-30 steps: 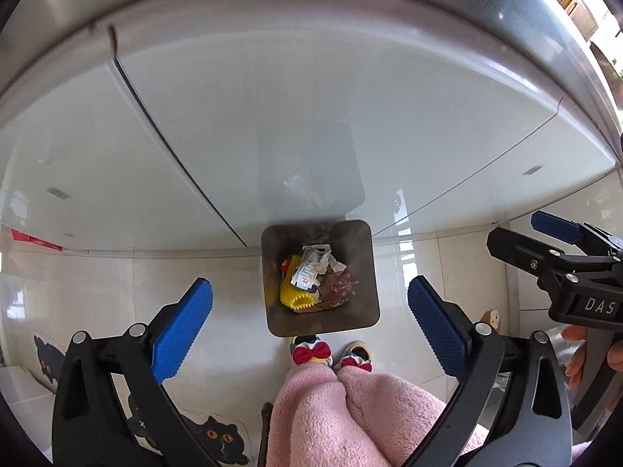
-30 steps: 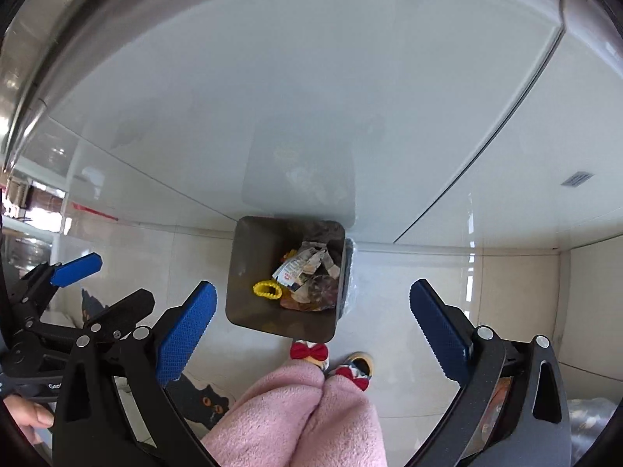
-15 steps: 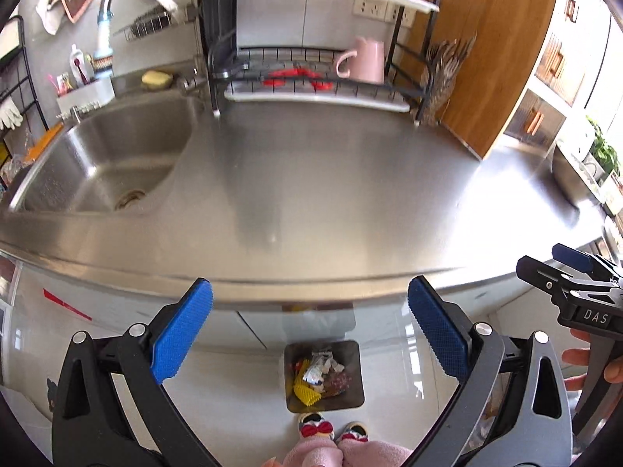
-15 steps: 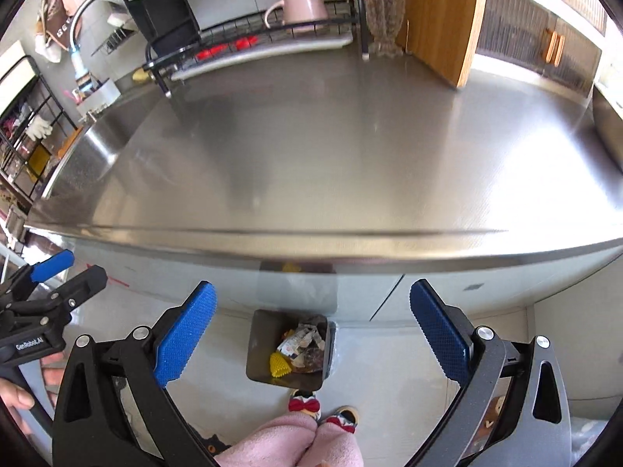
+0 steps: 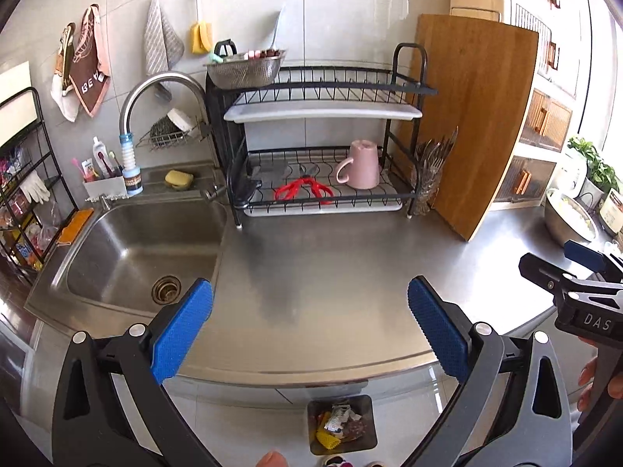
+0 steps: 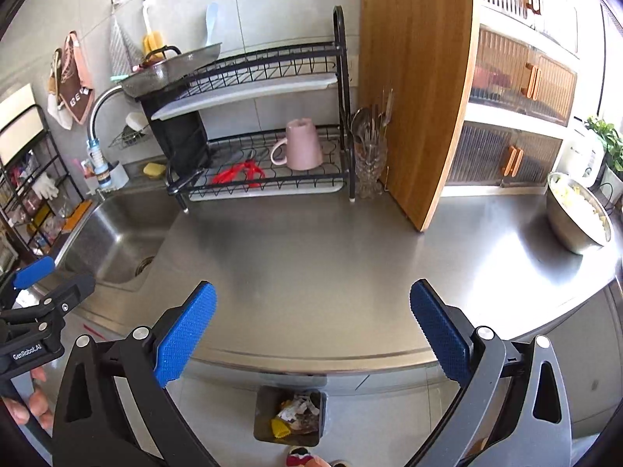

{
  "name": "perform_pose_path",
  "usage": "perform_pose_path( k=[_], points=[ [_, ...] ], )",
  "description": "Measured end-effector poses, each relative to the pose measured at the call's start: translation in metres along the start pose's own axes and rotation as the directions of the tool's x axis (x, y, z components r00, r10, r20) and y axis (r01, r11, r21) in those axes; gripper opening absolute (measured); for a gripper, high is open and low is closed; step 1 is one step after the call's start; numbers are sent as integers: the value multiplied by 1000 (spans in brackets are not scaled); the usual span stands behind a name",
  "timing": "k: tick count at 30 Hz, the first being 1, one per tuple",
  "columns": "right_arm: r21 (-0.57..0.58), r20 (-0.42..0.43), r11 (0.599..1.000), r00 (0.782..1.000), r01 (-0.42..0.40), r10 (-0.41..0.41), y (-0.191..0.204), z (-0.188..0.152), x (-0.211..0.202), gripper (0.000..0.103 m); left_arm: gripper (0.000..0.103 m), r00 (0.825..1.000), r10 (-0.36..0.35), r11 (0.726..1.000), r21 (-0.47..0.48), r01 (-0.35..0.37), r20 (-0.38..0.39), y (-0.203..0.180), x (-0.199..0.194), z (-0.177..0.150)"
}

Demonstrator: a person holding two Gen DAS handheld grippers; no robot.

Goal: Collect trash

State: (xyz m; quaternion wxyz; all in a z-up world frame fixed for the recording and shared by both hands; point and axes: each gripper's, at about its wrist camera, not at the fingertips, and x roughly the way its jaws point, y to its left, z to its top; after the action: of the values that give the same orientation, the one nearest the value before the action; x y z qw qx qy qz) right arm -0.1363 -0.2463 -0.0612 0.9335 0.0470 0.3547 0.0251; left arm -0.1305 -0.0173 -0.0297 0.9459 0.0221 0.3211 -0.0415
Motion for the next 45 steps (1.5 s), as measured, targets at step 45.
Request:
perform_pose_path(
  k=[45],
  points=[
    [8, 172, 996, 981, 88, -88, 33, 49, -59, 100, 95, 988, -46, 998, -24, 50, 145, 13, -30, 47]
  ],
)
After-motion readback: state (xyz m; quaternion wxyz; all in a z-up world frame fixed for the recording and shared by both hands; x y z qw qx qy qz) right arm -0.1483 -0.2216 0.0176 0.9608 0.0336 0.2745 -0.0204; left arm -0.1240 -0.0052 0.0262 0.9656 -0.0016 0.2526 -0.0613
